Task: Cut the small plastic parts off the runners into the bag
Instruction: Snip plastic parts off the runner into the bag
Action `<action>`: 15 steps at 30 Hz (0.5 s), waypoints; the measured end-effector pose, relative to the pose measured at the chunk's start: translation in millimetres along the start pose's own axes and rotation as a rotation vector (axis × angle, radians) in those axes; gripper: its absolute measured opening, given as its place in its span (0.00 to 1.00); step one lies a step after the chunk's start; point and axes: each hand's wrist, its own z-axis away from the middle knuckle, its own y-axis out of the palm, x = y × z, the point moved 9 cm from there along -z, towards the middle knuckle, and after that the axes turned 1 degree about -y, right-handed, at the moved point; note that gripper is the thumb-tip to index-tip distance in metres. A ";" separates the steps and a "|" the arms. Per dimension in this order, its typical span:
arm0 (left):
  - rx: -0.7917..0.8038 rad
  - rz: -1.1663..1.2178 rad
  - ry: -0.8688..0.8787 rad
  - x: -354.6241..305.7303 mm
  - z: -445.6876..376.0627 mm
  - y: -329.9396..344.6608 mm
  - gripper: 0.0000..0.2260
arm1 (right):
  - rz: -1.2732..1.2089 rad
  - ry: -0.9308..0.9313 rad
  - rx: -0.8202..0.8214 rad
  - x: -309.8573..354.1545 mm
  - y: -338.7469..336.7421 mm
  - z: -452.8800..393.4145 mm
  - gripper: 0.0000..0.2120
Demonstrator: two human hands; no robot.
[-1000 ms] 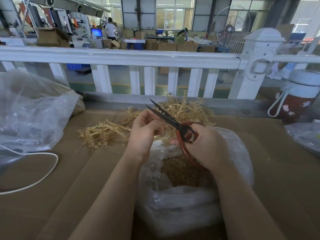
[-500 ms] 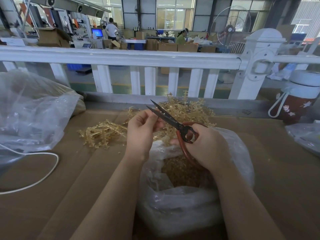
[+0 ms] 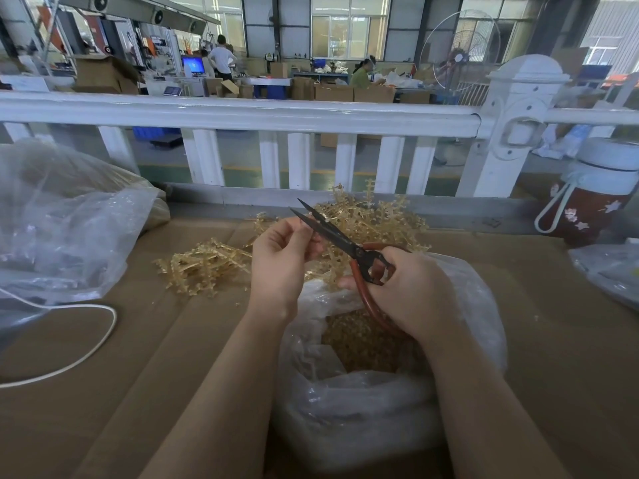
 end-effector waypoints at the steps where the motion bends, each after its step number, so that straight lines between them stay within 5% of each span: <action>1: -0.008 -0.010 0.006 0.2 -0.3 -0.8 0.08 | -0.002 0.000 -0.003 -0.2 -0.3 0.0 0.30; 15: 0.065 -0.154 0.142 -11.3 3.2 4.3 0.15 | 0.026 -0.065 -0.085 3.8 -6.4 0.9 0.35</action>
